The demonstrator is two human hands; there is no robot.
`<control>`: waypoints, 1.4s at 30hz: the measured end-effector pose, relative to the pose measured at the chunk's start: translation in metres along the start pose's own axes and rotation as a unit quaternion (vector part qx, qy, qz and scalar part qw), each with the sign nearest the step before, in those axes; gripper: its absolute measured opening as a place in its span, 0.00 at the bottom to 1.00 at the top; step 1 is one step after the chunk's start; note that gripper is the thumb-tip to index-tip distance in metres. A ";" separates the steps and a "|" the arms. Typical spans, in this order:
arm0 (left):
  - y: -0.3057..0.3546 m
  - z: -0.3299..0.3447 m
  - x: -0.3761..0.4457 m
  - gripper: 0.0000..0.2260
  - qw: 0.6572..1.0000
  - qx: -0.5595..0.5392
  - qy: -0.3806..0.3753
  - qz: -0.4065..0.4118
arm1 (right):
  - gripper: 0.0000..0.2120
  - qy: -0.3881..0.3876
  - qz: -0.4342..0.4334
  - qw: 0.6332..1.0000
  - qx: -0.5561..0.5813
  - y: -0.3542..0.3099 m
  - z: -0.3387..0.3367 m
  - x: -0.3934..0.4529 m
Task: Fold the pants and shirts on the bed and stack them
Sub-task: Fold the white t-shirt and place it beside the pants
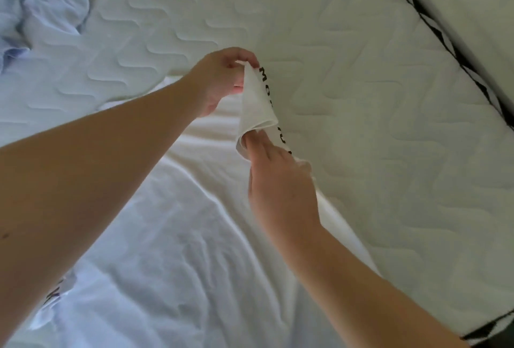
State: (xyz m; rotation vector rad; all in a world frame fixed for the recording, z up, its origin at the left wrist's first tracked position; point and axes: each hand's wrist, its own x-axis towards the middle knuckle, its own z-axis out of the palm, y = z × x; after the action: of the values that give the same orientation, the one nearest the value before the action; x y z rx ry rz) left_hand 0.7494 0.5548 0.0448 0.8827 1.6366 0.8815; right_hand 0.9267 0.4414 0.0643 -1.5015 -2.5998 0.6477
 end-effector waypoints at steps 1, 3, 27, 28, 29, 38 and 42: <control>-0.005 -0.009 -0.010 0.14 0.999 -0.034 0.000 -0.006 | 0.29 -0.018 0.000 1.000 0.000 -0.010 0.003 -0.003; -0.019 -0.027 -0.026 0.14 0.996 -0.075 0.013 -0.036 | 0.34 -0.060 -0.001 0.998 0.015 -0.031 0.009 -0.007; -0.097 -0.049 -0.044 0.13 0.942 0.254 0.207 -0.077 | 0.19 -0.042 -0.035 0.996 -0.074 0.025 0.089 -0.024; -0.095 -0.043 -0.048 0.14 0.937 0.253 0.237 -0.042 | 0.16 -0.003 -0.037 0.998 -0.058 0.027 0.088 -0.023; -0.092 -0.035 -0.055 0.14 0.931 0.267 0.251 0.013 | 0.14 0.035 -0.037 0.998 -0.046 0.030 0.086 -0.022; -0.122 0.076 -0.154 0.17 0.965 0.237 0.086 -0.066 | 0.32 0.023 0.052 0.993 -0.105 0.072 0.084 -0.082; -0.143 0.109 -0.188 0.18 0.970 0.131 0.084 -0.189 | 0.38 0.017 0.092 0.988 -0.120 0.083 0.087 -0.123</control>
State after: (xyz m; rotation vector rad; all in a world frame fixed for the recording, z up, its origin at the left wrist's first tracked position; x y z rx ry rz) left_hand 0.8754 0.3366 -0.0209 0.6488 2.0184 0.4928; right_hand 1.0344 0.3458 -0.0292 -1.8200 -2.6117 0.3259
